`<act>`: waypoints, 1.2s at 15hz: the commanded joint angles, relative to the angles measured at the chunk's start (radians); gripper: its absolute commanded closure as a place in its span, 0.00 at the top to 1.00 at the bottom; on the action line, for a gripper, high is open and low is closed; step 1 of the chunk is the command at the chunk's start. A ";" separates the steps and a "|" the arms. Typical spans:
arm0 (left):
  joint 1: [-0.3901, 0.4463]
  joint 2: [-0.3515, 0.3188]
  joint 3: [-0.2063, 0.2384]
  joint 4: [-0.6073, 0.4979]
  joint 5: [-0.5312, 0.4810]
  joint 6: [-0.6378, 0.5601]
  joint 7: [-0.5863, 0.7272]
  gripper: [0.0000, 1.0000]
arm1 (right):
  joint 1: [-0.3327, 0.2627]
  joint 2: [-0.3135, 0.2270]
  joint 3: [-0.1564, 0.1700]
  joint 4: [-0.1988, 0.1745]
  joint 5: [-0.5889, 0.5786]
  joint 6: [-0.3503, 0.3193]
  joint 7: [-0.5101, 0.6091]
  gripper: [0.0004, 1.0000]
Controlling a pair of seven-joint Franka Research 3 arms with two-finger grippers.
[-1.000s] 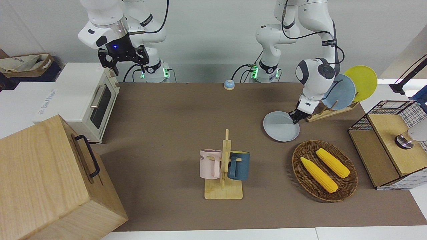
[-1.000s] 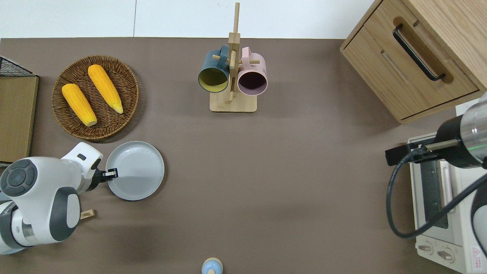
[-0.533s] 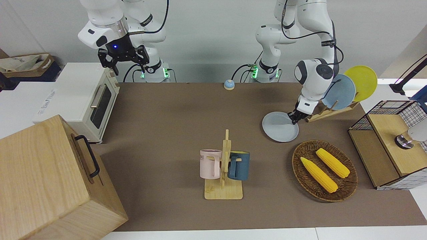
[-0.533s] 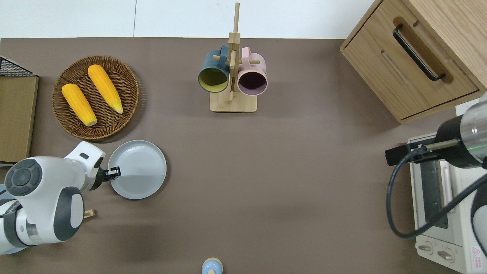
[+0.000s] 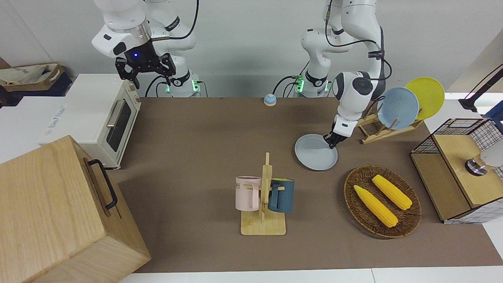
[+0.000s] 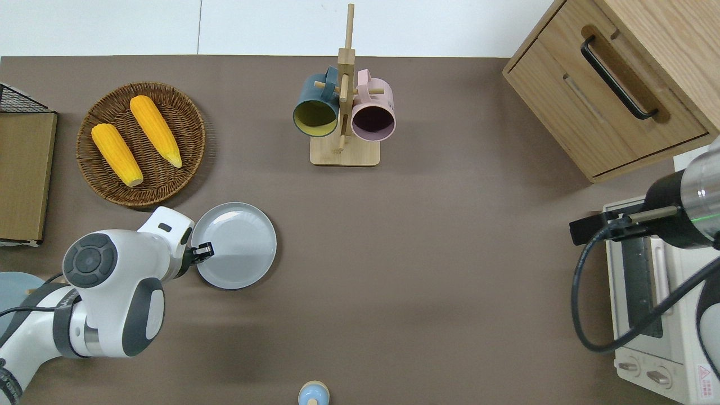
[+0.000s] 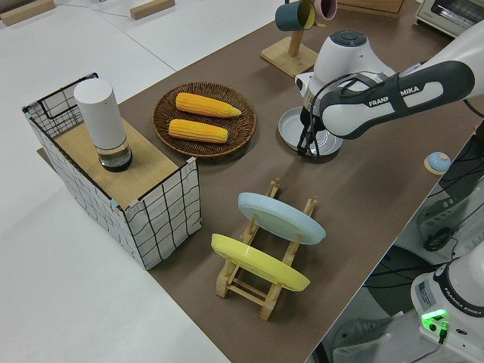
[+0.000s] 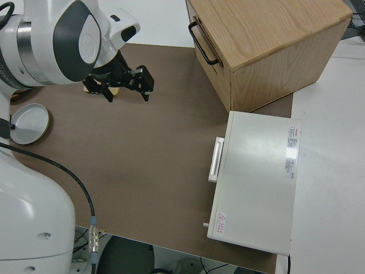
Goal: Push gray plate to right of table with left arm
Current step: 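Push the gray plate with the left gripper toward the table's center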
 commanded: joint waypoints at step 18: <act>-0.340 0.102 -0.084 0.092 0.015 -0.059 -0.579 0.00 | -0.020 -0.003 0.017 0.009 0.006 -0.016 0.013 0.98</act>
